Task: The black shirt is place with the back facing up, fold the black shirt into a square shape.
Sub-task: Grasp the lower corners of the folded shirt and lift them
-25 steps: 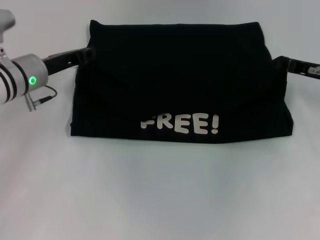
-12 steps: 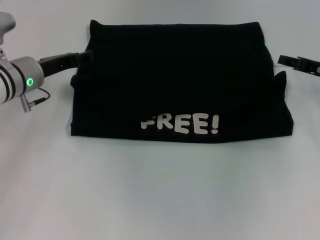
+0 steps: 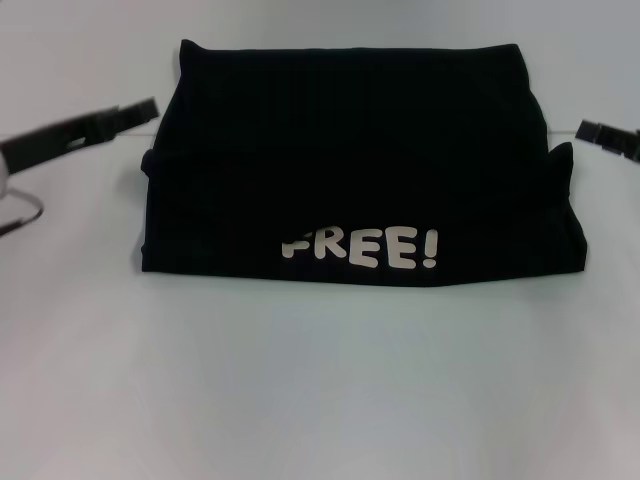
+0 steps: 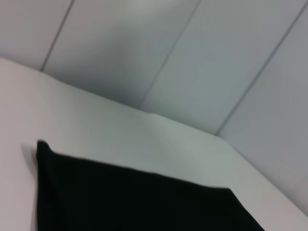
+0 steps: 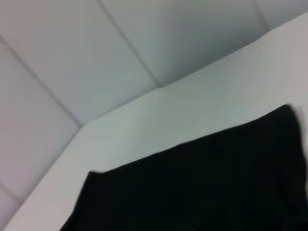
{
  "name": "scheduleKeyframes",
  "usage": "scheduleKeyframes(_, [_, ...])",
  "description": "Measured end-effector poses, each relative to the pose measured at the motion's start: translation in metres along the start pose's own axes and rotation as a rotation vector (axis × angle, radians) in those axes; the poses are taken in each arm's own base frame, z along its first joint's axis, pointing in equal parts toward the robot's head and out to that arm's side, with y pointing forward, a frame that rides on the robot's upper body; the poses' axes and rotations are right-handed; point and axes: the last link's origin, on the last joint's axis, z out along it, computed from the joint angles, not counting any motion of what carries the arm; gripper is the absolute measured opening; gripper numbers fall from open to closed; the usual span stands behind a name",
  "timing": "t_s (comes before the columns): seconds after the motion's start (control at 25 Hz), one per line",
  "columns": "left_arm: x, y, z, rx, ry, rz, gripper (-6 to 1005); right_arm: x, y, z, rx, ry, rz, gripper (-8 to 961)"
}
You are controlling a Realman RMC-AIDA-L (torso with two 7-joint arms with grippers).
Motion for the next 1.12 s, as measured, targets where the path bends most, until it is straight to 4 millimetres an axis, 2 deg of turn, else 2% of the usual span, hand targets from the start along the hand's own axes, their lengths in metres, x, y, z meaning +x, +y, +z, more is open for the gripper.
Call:
scheduleKeyframes(0.16, [-0.018, -0.004, -0.027, -0.031, -0.031, 0.0, 683, 0.01, 0.0, -0.015, -0.062, 0.032, 0.014, 633])
scheduleKeyframes(0.32, [-0.037, -0.005, -0.034, -0.03, -0.092, 0.06, 684, 0.015, -0.001, -0.018, -0.071, 0.039, 0.028, 625])
scheduleKeyframes(0.72, [-0.068, -0.003, -0.013, 0.023, -0.3, 0.243, 686, 0.021, 0.003, -0.012, -0.074, 0.05, 0.037, 624])
scheduleKeyframes(1.12, [-0.075, -0.008, 0.007, 0.12, -0.317, 0.274, 680, 0.026, 0.001, -0.012, -0.061, 0.048, 0.066, 625])
